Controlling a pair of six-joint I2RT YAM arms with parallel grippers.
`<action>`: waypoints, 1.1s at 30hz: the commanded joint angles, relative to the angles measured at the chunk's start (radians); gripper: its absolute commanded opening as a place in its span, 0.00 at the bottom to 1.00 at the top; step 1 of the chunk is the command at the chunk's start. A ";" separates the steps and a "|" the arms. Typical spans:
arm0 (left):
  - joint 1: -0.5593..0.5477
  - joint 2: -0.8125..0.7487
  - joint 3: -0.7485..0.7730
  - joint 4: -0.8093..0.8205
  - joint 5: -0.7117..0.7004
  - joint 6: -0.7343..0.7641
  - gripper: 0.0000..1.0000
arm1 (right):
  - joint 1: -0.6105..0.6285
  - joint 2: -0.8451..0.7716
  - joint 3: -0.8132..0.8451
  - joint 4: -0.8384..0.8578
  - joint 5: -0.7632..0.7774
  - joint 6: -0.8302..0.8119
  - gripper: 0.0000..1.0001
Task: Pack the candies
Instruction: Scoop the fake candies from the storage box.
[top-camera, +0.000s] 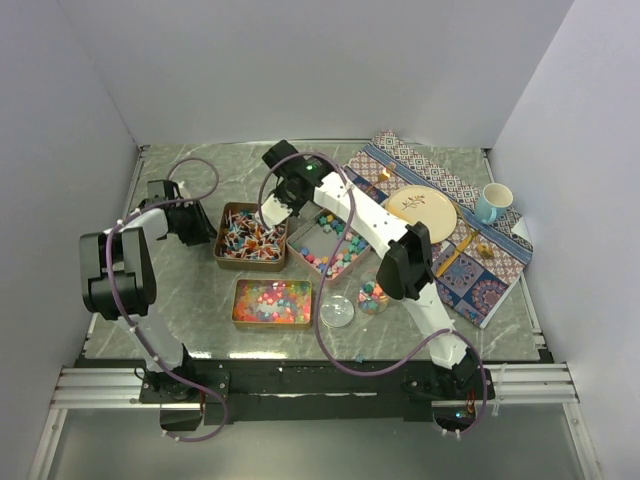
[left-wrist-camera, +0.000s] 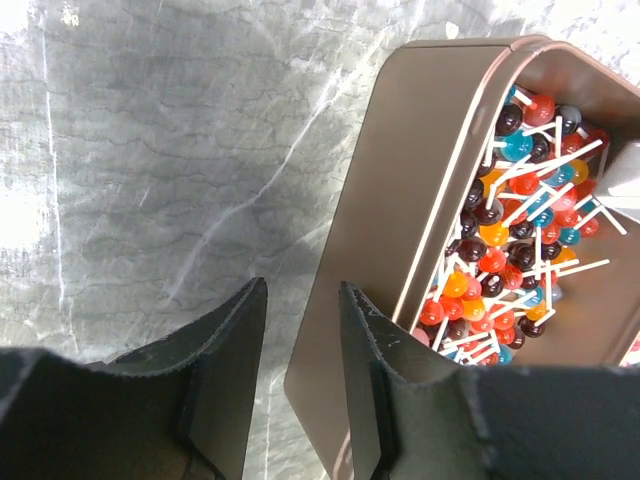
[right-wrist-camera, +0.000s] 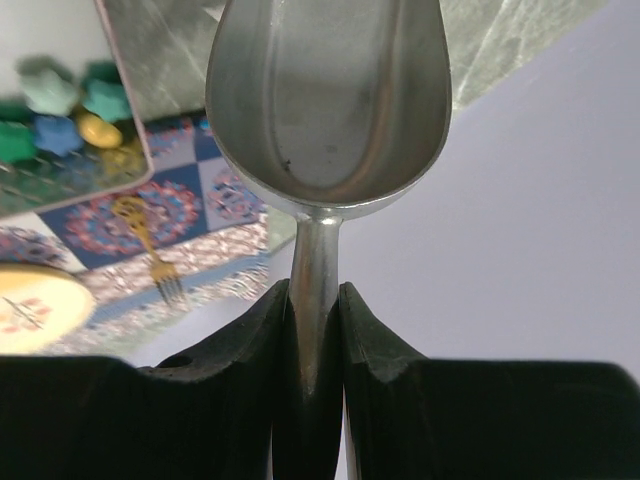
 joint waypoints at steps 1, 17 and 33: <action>-0.008 -0.067 0.009 0.012 0.052 -0.009 0.42 | 0.036 0.041 0.026 0.020 0.091 -0.127 0.00; 0.001 -0.148 -0.029 -0.009 0.070 -0.023 0.46 | 0.075 0.087 -0.020 -0.042 0.019 -0.129 0.00; 0.033 -0.181 -0.091 -0.094 0.062 -0.119 0.50 | 0.064 0.030 -0.057 -0.211 -0.044 -0.167 0.00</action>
